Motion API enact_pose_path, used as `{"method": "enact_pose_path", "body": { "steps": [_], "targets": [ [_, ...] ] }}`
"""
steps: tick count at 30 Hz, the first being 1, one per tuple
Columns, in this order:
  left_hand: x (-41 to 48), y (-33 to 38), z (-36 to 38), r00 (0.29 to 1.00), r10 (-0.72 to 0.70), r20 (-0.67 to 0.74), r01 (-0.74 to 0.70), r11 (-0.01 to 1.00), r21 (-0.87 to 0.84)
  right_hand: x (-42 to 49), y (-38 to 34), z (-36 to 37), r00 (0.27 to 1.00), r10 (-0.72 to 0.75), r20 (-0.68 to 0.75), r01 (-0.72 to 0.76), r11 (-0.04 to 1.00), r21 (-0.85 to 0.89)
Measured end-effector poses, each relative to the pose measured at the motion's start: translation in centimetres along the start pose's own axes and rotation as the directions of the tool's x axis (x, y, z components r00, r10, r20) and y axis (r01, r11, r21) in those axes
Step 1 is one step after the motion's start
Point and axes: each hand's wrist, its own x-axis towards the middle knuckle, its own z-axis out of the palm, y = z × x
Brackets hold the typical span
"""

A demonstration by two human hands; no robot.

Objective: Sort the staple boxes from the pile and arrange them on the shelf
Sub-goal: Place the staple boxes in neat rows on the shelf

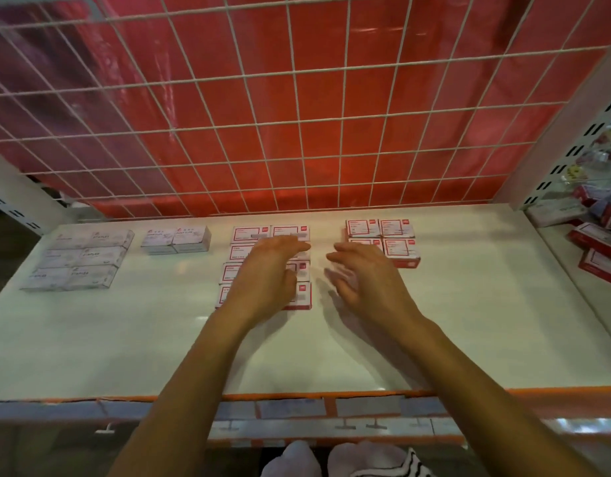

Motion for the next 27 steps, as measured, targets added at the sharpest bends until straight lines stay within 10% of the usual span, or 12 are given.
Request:
{"method": "enact_pose_path", "body": {
  "steps": [11, 27],
  "targets": [
    [-3.6, -4.3, -2.4, 0.969, -0.239, 0.062, 0.246, 0.916, -0.317, -0.2, -3.9, 5.0, 0.989, 0.067, 0.131, -0.092, 0.978, 0.189],
    [-3.5, -6.2, -3.2, 0.970, -0.115, 0.212, 0.136, 0.987, -0.090, -0.1, -4.5, 5.4, 0.990, 0.062, 0.129, -0.072, 0.995, 0.074]
  ]
}}
